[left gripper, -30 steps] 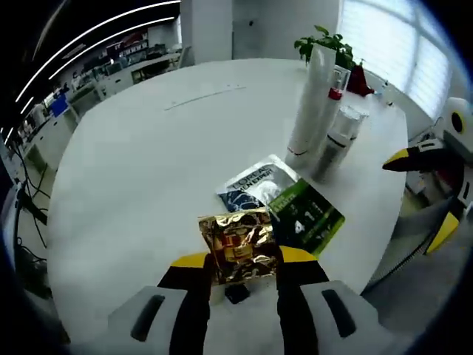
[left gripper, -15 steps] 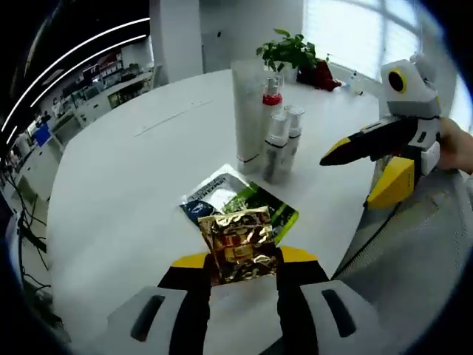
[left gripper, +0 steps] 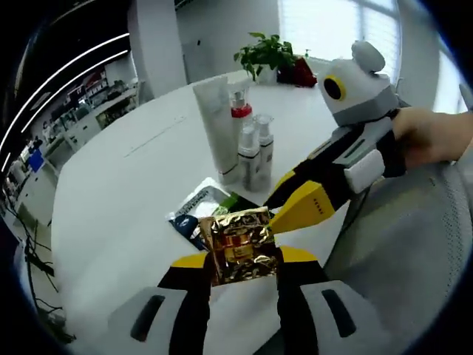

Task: Arrange the skincare products in the storage area until every visible bottle or jar stands upright without overlapping.

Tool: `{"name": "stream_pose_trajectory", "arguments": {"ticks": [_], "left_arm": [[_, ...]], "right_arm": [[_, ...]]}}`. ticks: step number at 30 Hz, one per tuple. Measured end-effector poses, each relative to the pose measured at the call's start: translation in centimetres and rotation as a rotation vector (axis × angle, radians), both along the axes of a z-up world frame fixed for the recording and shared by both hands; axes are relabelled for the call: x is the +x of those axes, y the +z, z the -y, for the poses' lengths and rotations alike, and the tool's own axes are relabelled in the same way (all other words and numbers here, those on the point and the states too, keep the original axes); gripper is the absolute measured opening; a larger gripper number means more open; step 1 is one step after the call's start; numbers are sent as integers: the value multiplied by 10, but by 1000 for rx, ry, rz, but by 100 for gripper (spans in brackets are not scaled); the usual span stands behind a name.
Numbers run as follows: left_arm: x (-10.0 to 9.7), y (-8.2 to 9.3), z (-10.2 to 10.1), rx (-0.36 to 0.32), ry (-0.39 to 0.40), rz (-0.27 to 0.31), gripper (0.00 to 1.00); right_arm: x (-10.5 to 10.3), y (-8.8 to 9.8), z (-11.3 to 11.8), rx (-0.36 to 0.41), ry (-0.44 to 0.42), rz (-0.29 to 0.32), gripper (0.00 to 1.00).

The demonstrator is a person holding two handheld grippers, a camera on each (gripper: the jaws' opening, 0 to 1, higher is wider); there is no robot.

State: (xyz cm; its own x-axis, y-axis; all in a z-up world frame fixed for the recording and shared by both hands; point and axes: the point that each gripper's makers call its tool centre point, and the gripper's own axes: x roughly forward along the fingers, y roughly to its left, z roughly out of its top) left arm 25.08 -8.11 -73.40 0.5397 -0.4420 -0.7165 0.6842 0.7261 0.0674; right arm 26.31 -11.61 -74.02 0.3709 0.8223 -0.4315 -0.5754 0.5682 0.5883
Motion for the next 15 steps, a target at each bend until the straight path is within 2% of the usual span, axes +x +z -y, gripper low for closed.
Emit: {"name": "stream_pose_trajectory", "arguments": {"ticks": [5, 10, 15], "left_arm": [[1, 4, 5, -2, -23, 10, 32], [1, 5, 8, -4, -24, 10, 32], [2, 4, 8, -18, -19, -2, 33]], "right_arm": [[3, -2, -3, 28, -15, -32, 14], [6, 7, -6, 103, -26, -53, 3], [3, 8, -7, 114, -27, -69, 1]]}}
